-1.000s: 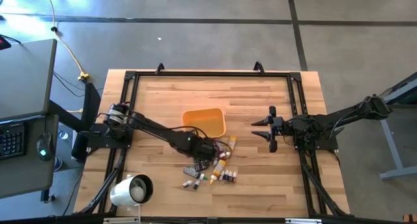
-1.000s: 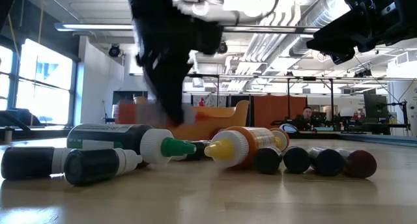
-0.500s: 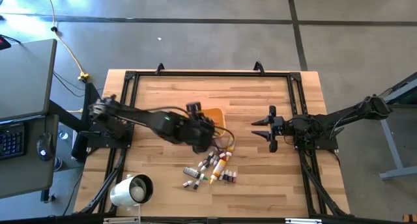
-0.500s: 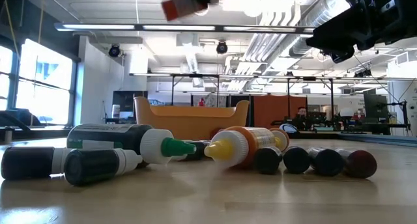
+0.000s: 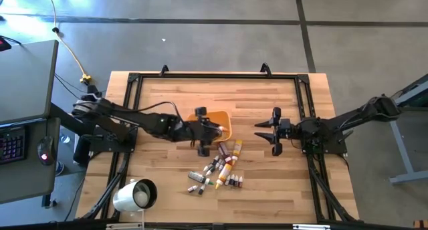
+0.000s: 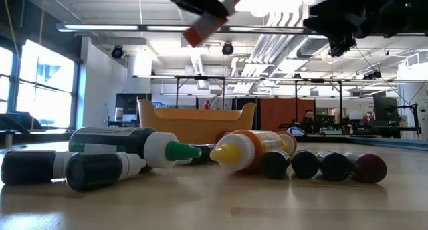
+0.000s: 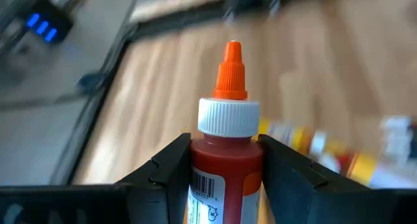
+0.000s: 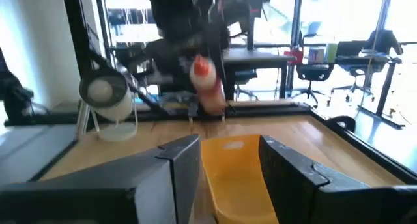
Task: Pick & Place food coloring
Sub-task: Put the large orange food coloring bottle into the yellow bin
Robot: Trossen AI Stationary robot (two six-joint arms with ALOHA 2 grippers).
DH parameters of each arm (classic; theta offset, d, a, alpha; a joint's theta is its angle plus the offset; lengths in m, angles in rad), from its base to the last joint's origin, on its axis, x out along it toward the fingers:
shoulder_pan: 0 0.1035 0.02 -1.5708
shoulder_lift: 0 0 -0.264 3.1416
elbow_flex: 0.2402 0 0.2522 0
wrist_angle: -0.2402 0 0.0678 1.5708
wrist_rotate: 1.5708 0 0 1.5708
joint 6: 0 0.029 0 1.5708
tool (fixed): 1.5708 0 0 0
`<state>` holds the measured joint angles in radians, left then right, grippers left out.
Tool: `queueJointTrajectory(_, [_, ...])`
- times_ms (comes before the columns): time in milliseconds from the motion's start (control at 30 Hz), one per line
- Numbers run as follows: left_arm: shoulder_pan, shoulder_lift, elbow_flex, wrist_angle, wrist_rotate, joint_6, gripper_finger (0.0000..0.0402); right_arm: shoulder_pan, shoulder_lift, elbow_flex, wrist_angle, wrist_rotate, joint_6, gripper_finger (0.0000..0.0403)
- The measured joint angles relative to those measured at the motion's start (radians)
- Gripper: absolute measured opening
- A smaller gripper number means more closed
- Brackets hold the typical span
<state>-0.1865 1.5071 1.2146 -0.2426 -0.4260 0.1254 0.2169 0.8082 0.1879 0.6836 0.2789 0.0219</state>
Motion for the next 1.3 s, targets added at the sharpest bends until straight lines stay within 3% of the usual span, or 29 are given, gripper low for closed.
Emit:
queueJointTrajectory(167, [0.082, 0.029, -0.190, 0.503, 0.237, 0.012, 0.0154, -0.005, 0.174, 0.008, 0.166, 0.007, -0.008, 0.0151])
queueJointTrajectory(300, [0.129, 0.030, -0.265, 0.694, 0.346, -0.029, 0.0154, -0.023, 0.325, 0.084, 0.228, 0.007, -0.036, 0.0151])
queueJointTrajectory(533, [0.134, 0.035, -0.281, 0.680, 0.358, -0.047, 0.0154, -0.055, 0.525, 0.306, 0.205, 0.046, -0.199, 0.0152])
queueJointTrajectory(700, [0.134, 0.038, -0.280, 0.696, 0.357, -0.045, 0.0154, -0.062, 0.578, 0.400, 0.127, -0.023, -0.212, 0.0152])
queueJointTrajectory(1167, [0.134, 0.037, -0.278, 0.676, 0.340, -0.051, 0.0154, -0.062, 0.552, 0.426, 0.019, -0.017, -0.232, 0.0152])
queueJointTrajectory(1300, [0.134, 0.037, -0.278, 0.639, 0.288, -0.052, 0.0154, -0.062, 0.552, 0.426, -0.010, 0.021, -0.238, 0.0152])
